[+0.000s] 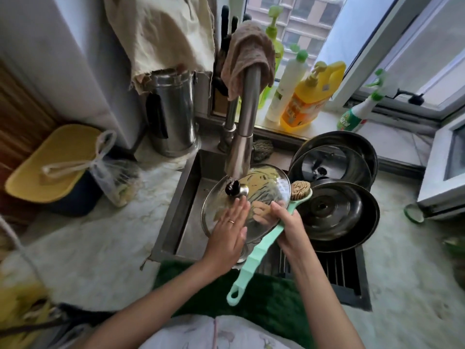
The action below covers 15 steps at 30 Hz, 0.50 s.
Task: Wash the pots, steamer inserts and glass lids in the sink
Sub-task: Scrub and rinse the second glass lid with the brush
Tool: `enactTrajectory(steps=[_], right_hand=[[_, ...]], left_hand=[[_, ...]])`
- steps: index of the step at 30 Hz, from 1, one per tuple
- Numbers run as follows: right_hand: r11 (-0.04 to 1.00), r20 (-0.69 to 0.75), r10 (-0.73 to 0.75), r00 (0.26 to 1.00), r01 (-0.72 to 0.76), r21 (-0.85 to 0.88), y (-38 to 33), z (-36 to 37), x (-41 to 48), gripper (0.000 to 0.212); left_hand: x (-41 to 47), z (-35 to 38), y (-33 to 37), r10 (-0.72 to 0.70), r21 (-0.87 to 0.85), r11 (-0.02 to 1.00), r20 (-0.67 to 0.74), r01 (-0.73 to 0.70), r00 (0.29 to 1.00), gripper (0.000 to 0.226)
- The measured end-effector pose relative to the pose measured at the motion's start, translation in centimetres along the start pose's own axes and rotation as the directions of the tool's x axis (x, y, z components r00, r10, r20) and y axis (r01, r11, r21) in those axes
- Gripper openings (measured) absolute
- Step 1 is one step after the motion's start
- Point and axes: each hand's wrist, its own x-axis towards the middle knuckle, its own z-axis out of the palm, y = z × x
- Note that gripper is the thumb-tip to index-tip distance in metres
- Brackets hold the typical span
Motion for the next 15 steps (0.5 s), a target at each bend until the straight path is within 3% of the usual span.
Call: enactTrajectory(steps=[4,5,7,9,11,13,15], right_hand=[[0.978,0.112,0.039,0.993,-0.015,-0.206,0.7,0.9,0.4,0.025],[0.969,0.139,0.057,0.989,-0.021,-0.247,0.9,1.3,0.3,0.021],[0.957,0.181,0.073,0.981,-0.018,-0.288,1.1,1.9,0.2,0.017],[0.952,0.184,0.073,0.980,-0.014,-0.306,1.2,2.5,0.3,0.018],[0.945,0.138,0.069,0.988,-0.021,-0.325,1.4,2.8,0.7,0.021],[0.929,0.100,0.056,0.993,-0.015,-0.370,1.7,2.9,1.0,0.025],[0.906,0.101,0.049,0.994,-0.002,-0.424,2.0,2.8,1.4,0.026]], left_hand=[[3.3,-0.4,-0.5,0.166,0.018,0.986,-0.018,-0.166,0.986,0.054],[4.5,-0.7,-0.6,0.124,0.002,0.992,-0.055,-0.124,0.991,0.053],[7.0,-2.1,-0.5,-0.109,-0.045,0.994,-0.153,0.103,0.982,0.043],[8.6,-2.8,0.2,-0.321,-0.029,0.946,-0.216,0.323,0.922,0.033],[7.9,-1.8,0.8,-0.386,-0.044,0.921,-0.233,0.387,0.892,0.038],[5.0,-0.4,1.0,-0.294,-0.057,0.956,-0.242,0.289,0.925,0.057],[2.3,0.9,0.0,-0.156,-0.088,0.986,-0.189,0.142,0.969,0.059]])
